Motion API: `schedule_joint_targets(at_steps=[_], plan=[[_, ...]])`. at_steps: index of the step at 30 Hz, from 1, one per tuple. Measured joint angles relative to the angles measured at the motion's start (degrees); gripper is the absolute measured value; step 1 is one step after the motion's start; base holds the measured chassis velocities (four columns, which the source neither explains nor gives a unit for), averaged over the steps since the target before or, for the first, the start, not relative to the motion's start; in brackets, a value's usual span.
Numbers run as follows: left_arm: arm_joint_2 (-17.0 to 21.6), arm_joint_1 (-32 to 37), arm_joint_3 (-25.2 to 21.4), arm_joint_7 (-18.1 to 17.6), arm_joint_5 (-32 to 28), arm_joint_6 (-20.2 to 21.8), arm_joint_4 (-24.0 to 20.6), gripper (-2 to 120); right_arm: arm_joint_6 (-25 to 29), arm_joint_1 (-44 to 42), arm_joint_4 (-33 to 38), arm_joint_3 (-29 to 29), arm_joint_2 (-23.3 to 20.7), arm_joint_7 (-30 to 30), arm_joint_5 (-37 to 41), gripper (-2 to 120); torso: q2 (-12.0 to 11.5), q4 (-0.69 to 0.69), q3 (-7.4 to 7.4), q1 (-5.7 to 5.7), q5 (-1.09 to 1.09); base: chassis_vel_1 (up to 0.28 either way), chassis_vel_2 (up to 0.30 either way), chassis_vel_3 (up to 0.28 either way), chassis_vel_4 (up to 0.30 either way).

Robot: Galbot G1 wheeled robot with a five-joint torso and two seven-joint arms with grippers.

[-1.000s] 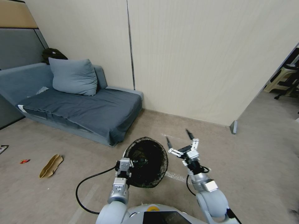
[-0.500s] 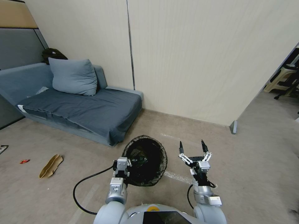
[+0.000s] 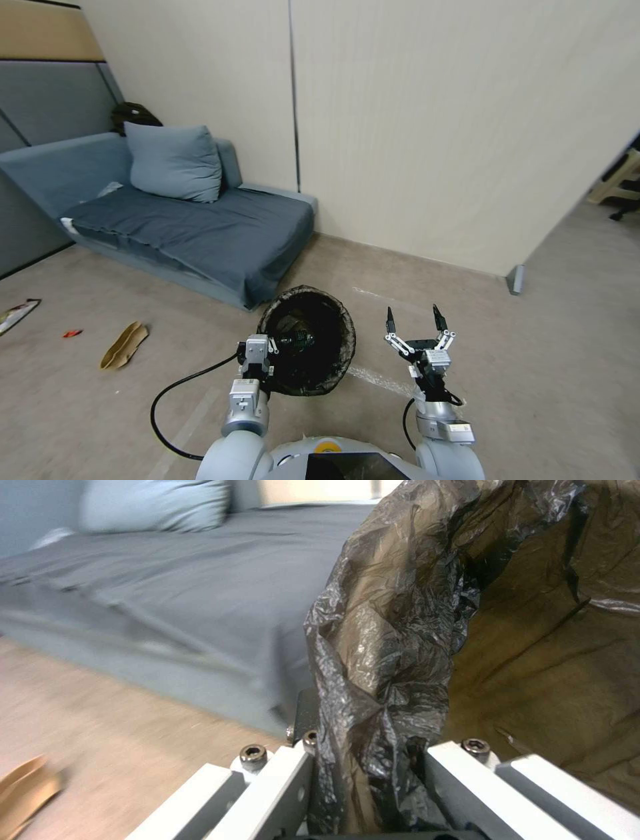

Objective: Pick up the trash bin, then pick up the garbage from the floor and place it into the trash bin.

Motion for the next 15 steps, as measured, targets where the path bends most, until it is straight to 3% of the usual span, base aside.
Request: schedule_joint_targets(at_steps=[15], plan=[[0.4, -0.2, 0.4, -0.2, -0.3, 0.2, 0.3, 1, -0.4, 2.1, -1.1, 0.1, -0.1, 0.0, -0.1, 100, 0.0, 0.01, 0.00, 0.00, 0.00, 0.114, 0.117, 0.116, 0.122]])
